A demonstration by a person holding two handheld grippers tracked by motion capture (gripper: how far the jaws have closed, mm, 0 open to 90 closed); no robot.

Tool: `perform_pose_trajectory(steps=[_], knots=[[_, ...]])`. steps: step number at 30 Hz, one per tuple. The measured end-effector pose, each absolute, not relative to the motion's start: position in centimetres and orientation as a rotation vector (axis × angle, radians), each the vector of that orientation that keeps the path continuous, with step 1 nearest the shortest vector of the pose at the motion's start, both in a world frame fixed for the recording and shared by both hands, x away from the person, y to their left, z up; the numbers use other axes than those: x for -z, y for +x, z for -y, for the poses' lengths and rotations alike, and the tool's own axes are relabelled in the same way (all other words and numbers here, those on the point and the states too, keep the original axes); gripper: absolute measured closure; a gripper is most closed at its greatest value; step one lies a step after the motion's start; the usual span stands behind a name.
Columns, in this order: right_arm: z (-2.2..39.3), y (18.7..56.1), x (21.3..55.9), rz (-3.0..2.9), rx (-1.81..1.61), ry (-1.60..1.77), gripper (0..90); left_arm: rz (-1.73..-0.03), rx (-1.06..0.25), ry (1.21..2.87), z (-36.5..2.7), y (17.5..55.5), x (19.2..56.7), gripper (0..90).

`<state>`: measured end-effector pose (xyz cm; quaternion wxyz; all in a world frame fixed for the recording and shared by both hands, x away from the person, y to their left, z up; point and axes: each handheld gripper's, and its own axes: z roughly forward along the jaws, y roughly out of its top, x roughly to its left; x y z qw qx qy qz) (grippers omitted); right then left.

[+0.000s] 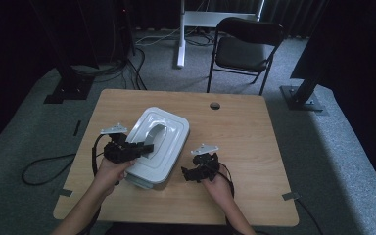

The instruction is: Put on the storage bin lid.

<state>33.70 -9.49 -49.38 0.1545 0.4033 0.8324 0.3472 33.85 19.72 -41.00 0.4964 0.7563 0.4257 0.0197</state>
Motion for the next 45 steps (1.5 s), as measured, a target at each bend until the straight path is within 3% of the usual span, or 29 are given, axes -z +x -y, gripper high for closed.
perform_pose_trajectory(steps=[22, 29, 40, 45], knots=[[9.9, 33.8, 49.6, -2.389, -0.983, 1.173, 11.1, -1.081, -0.056, 1.868, -19.3, 34.3, 42.1, 64.6], [10.0, 33.8, 49.5, -2.382, -0.996, 1.175, 11.1, -1.064, -0.089, 1.865, -19.9, 33.8, 41.8, 48.4], [10.1, 33.8, 49.4, -2.374, -0.999, 1.178, 11.1, -1.021, -0.134, 1.885, -20.5, 33.2, 41.4, 36.9], [10.4, 33.8, 49.4, -2.364, -1.002, 1.182, 11.1, -0.963, -0.140, 1.893, -20.5, 33.0, 41.3, 23.0]])
